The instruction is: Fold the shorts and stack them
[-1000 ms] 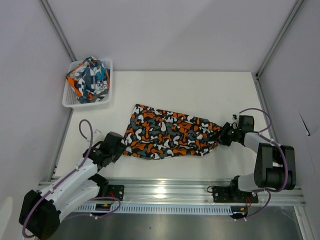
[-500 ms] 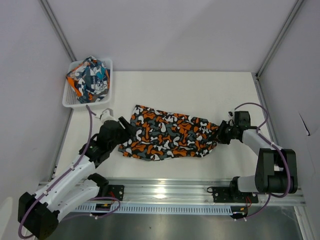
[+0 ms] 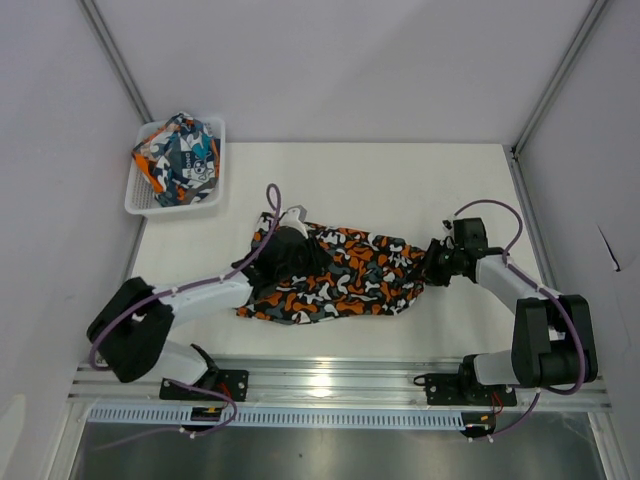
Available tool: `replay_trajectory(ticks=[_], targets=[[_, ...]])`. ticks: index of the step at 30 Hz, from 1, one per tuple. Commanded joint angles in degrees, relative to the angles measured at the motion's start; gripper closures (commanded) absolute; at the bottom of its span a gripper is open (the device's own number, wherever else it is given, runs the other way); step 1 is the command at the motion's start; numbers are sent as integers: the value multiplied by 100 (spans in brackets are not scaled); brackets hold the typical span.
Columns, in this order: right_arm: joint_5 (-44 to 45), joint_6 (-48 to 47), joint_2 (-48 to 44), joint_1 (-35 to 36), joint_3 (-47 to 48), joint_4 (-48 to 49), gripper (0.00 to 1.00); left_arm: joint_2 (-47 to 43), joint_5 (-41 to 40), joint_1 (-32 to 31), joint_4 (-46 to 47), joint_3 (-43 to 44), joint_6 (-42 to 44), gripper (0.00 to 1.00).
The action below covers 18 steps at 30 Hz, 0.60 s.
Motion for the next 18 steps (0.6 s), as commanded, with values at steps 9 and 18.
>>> replay_trajectory(ticks=[9, 18], targets=[[101, 263, -293, 285, 246, -170, 100, 1709, 169, -65, 772, 955, -236, 100], [-276, 702, -784, 513, 229, -223, 100, 2492, -242, -162, 1650, 676, -727, 100]])
